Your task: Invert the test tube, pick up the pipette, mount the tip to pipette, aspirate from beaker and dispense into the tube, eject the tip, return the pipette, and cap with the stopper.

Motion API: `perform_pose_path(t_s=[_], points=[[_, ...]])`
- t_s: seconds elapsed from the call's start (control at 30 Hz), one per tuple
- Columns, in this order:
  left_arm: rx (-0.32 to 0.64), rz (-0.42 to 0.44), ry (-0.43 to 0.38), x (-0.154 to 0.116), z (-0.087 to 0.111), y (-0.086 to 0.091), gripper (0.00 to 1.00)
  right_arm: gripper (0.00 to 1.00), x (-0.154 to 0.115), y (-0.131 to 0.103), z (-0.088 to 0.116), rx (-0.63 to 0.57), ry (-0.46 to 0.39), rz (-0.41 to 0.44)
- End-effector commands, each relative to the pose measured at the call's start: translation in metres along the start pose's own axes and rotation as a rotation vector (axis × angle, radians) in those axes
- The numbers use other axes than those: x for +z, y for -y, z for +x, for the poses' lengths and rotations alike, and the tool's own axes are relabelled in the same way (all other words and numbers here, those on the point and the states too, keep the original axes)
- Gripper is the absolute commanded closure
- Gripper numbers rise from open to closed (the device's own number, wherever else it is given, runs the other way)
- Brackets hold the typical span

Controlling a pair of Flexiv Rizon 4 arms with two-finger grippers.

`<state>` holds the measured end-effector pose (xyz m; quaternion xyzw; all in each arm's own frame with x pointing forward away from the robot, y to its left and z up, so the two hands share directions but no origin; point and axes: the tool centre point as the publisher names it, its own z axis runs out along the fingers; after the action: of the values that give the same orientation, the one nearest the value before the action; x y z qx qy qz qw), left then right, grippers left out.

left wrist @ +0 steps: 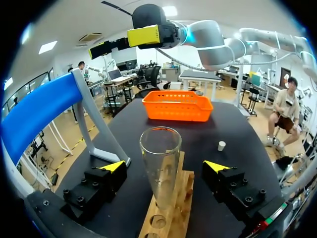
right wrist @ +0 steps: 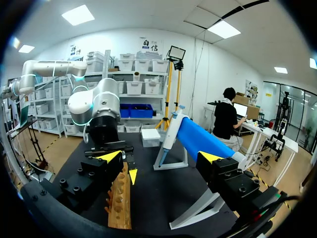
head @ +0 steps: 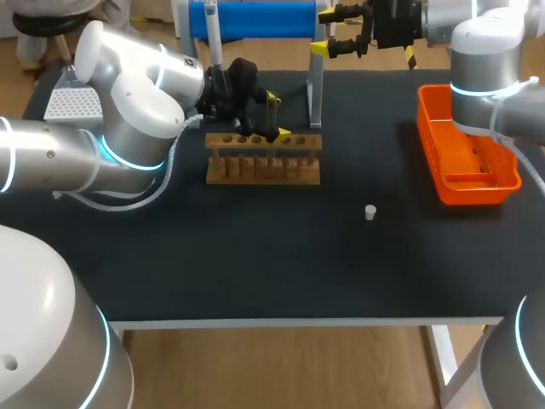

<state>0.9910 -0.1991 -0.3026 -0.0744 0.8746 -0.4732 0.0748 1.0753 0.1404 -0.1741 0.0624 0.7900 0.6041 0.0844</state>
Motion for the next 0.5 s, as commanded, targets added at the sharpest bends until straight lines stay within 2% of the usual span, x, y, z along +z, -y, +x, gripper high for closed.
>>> perform_pose_path(t_s=[0.03, 0.27, 0.4, 0.5], points=[[-0.001, -0.002, -0.001, 0.0, 0.0, 0.0, 0.0, 0.0, -0.001, 0.0, -0.001, 0.0, -0.004, 0.002], [-0.001, -0.002, -0.001, 0.0, 0.0, 0.0, 0.0, 0.0, -0.001, 0.0, -0.001, 0.0, -0.004, 0.002], [-0.001, -0.002, -0.001, 0.0, 0.0, 0.0, 0.0, 0.0, -0.026, 0.013, 0.009, -0.012, 0.017, 0.038], [-0.001, -0.002, -0.001, 0.0, 0.0, 0.0, 0.0, 0.0, -0.055, 0.023, 0.021, -0.032, 0.03, 0.071]])
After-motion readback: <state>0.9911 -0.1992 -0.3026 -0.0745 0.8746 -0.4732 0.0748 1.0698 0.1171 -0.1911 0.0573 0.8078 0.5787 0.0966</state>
